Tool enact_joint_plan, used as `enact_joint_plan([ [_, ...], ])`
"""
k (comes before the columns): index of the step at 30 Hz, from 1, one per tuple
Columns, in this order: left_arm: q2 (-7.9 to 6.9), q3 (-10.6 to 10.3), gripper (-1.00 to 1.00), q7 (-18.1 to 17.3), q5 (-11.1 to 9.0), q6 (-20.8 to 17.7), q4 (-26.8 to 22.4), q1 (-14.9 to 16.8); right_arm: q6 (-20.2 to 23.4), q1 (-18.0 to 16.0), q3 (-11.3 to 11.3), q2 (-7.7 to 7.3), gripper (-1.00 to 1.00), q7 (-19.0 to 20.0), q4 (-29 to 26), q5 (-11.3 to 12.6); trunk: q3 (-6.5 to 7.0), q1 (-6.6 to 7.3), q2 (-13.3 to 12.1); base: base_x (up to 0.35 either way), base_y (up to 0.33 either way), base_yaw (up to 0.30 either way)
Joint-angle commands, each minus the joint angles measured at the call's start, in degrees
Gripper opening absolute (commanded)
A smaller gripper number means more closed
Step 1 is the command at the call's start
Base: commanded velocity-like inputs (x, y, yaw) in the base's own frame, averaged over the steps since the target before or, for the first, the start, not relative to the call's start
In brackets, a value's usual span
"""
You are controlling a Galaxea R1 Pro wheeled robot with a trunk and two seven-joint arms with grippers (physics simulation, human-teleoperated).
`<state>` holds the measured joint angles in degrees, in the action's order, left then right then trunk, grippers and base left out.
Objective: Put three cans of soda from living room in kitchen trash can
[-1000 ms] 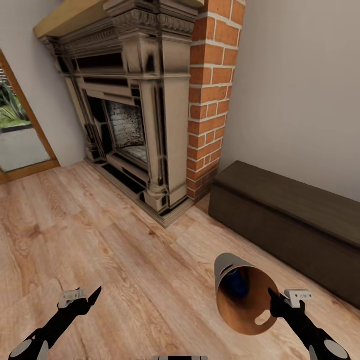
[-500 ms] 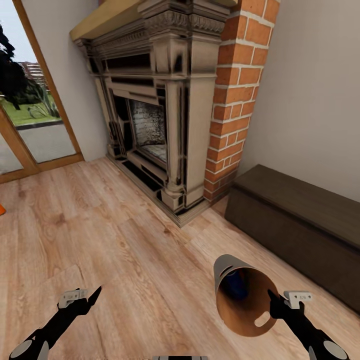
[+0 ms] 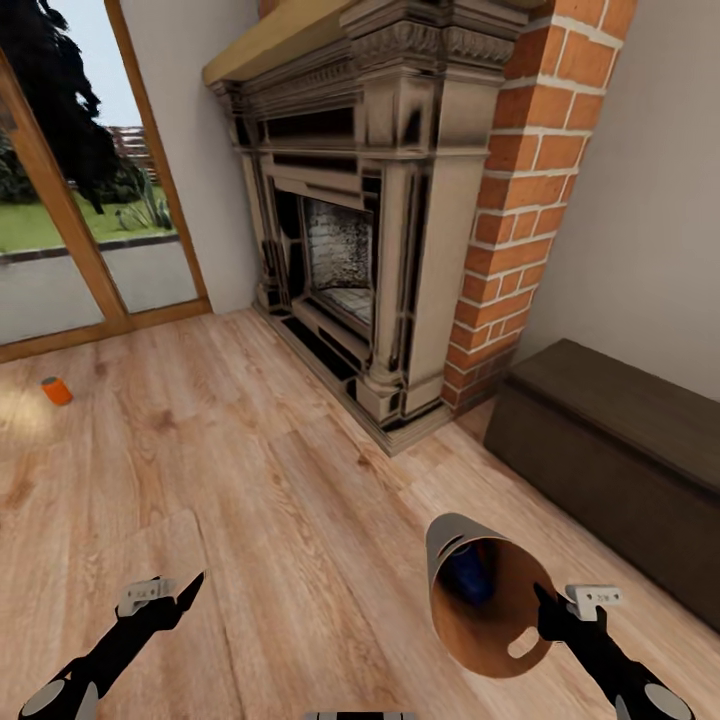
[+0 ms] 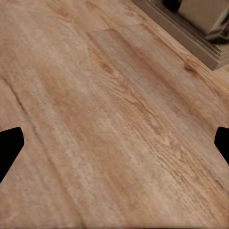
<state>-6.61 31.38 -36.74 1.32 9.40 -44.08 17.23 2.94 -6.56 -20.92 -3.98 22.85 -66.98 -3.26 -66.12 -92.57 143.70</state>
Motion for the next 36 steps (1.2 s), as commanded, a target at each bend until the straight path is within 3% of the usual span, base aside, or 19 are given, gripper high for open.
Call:
enact_joint_plan([
  [1,0.0,0.0,1.0,0.0,0.0,0.0,0.0,0.0,0.0,0.0,0.0,0.02,-1.0,0.3,0.1,0.6,0.01,0.01,0.0,0.0,0.0,0.247],
  [36,0.0,-0.3,1.0,0.0,0.0,0.0,0.0,0.0,0.0,0.0,0.3,0.24,-1.0,0.3,1.6,0.0,0.01,0.01,0.0,0.0,0.0,0.247],
])
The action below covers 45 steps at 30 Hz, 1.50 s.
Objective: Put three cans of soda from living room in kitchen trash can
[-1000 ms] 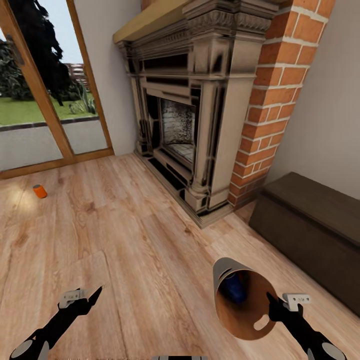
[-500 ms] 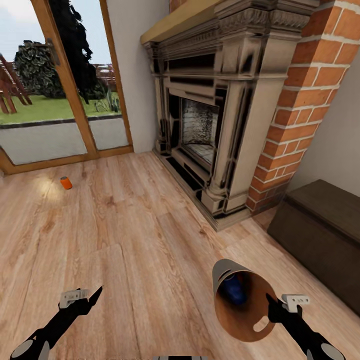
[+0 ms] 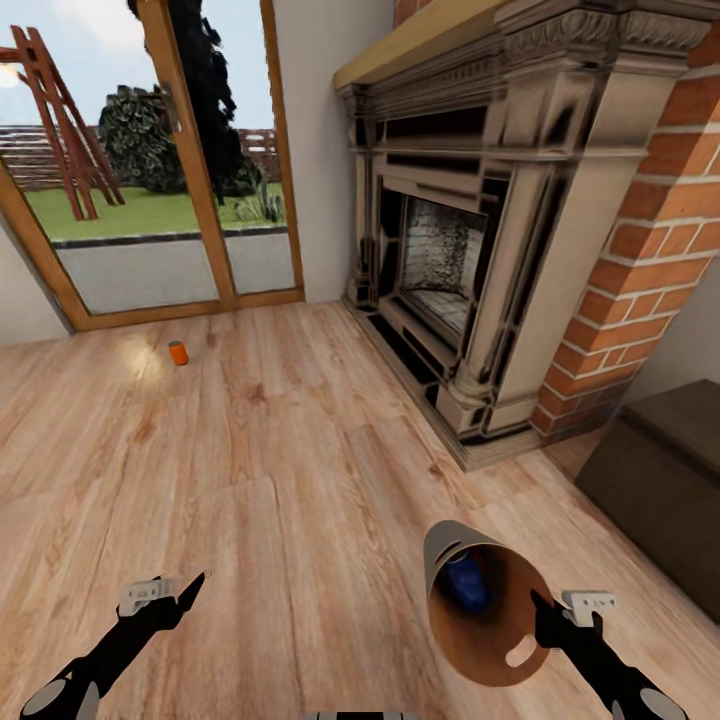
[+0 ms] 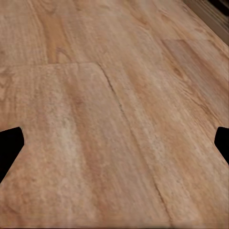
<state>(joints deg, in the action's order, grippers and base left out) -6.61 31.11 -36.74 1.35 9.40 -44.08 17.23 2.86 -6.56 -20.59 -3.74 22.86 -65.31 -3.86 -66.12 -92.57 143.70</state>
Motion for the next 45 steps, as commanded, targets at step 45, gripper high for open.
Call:
enact_joint_plan([
  [45,-0.06,0.1,1.0,1.6,3.6,1.7,2.0,0.0,7.8,-0.9,1.9,0.04,-1.0,3.9,-18.0,1.1,-0.11,0.01,0.0,0.04,0.0,0.154],
])
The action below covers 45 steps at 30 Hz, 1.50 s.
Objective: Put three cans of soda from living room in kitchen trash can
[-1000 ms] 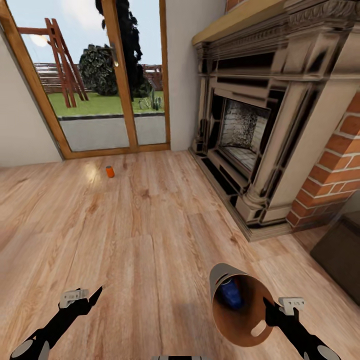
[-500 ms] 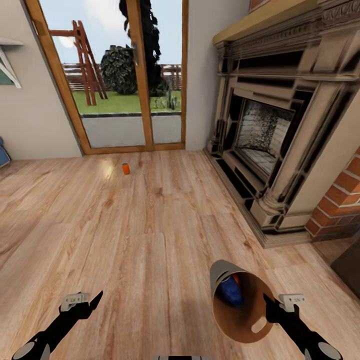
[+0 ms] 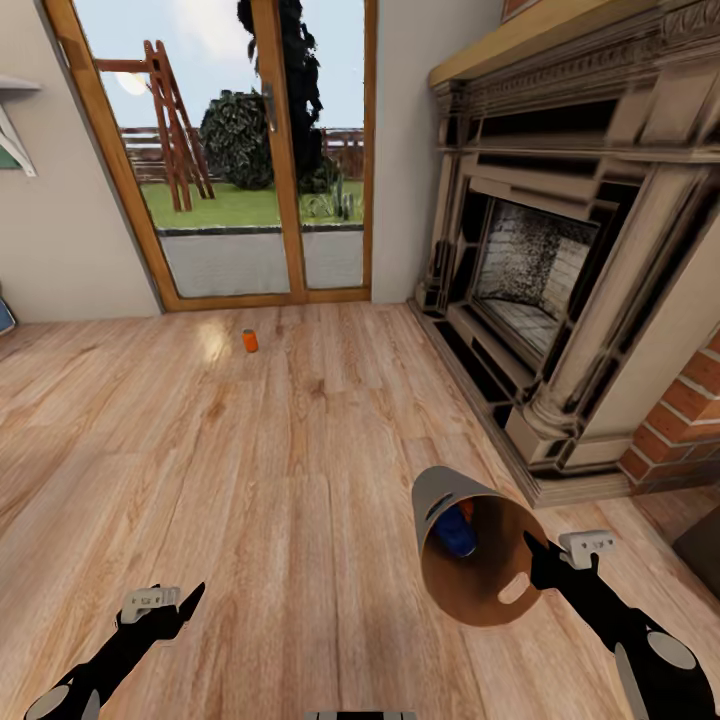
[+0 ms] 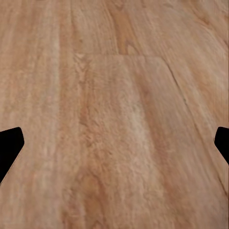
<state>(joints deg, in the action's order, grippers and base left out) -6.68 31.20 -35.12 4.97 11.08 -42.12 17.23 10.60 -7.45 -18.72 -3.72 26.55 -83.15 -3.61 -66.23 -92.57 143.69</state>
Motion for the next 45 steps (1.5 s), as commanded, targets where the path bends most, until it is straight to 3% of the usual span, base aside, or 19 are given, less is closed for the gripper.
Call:
enact_joint_plan([
  [1,0.0,0.0,1.0,0.0,0.0,0.0,0.0,0.0,0.1,0.0,0.1,0.06,-1.0,0.3,-0.8,0.9,0.01,0.01,0.0,0.321,0.015,0.0],
  [9,0.0,0.0,1.0,0.0,0.1,0.0,0.0,0.0,0.0,0.0,2.5,0.19,-1.0,0.2,-1.6,0.8,0.01,0.01,0.0,0.324,0.067,0.0],
  [17,0.0,0.0,1.0,0.0,0.6,0.0,0.1,0.0,0.0,0.0,3.2,0.24,-1.0,0.2,-1.2,0.8,0.01,0.01,0.0,0.325,0.083,0.0],
  [22,0.0,0.0,1.0,0.0,0.6,0.1,0.1,0.0,0.0,0.0,5.7,0.29,-1.0,-0.3,-1.0,0.7,0.01,0.01,0.0,0.32,0.09,0.0],
  [32,0.0,0.0,1.0,0.1,0.6,0.1,0.1,0.0,0.0,0.0,6.4,0.33,-1.0,-0.5,-0.9,0.6,0.01,0.01,0.0,0.288,0.084,0.0],
  [40,-0.05,0.0,1.0,0.0,0.5,-0.1,0.1,0.0,-0.1,0.1,6.8,1.29,-1.0,-0.3,-0.8,0.6,0.01,0.01,0.0,0.289,0.11,0.0],
  [45,-0.08,0.0,1.0,0.0,0.5,-0.3,0.1,0.0,-0.1,0.1,8.1,1.34,-1.0,-0.3,0.0,0.7,0.01,0.01,0.0,0.293,0.122,0.0],
])
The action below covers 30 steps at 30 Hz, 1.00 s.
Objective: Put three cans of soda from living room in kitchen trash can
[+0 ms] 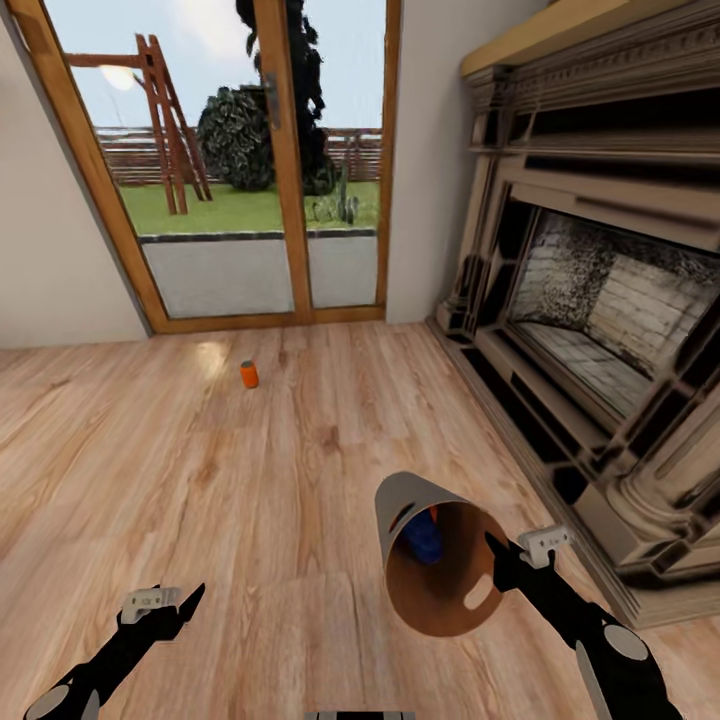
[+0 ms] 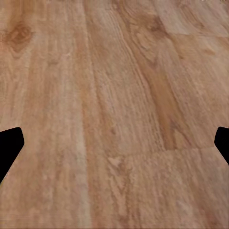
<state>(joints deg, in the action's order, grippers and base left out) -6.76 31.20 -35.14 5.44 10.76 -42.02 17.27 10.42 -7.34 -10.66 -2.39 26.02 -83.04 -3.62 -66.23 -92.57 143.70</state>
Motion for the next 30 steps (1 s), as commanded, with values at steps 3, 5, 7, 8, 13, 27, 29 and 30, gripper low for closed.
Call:
enact_joint_plan([
  [3,0.0,0.0,1.0,0.0,0.0,-0.1,0.0,0.0,0.0,0.0,1.0,0.46,-1.0,0.0,1.0,0.6,0.01,0.01,0.0,0.293,0.13,0.0],
  [5,-0.01,0.0,1.0,0.0,0.0,-0.1,0.0,0.0,0.0,0.1,1.8,0.92,-1.0,0.0,1.4,0.4,0.01,0.01,0.0,0.293,0.139,0.0],
  [7,-0.01,0.0,1.0,-0.2,-0.2,-0.1,0.0,0.0,0.0,0.2,1.7,1.01,-1.0,-0.1,1.5,0.3,0.01,0.01,0.0,0.293,0.143,0.0],
  [8,-0.01,0.0,1.0,-0.2,-0.2,-0.1,0.0,0.0,0.0,0.2,1.6,0.95,-1.0,-0.1,1.5,0.4,0.01,0.01,0.0,0.293,0.144,0.0],
  [13,-0.01,0.0,1.0,-0.2,-0.3,0.0,-0.1,0.0,-0.1,0.5,-7.3,0.84,-1.0,0.7,0.6,0.8,0.01,0.01,0.0,0.294,0.146,0.0],
  [27,0.08,0.0,1.0,-0.2,-0.5,0.1,-0.1,0.0,-0.2,0.7,-18.0,1.18,-1.0,1.2,0.7,1.9,0.01,0.01,0.0,0.294,0.146,0.0],
  [29,0.08,0.0,1.0,-0.3,-0.5,0.2,-0.1,0.0,-0.2,0.7,-18.1,1.2,-1.0,1.2,2.4,1.9,0.01,0.01,0.0,0.293,0.144,0.0],
  [30,0.08,0.0,1.0,-0.3,-0.5,0.2,-0.1,0.0,-0.3,0.7,-18.2,1.18,-1.0,1.2,3.5,1.9,0.01,0.01,0.0,0.29,0.133,0.0],
])
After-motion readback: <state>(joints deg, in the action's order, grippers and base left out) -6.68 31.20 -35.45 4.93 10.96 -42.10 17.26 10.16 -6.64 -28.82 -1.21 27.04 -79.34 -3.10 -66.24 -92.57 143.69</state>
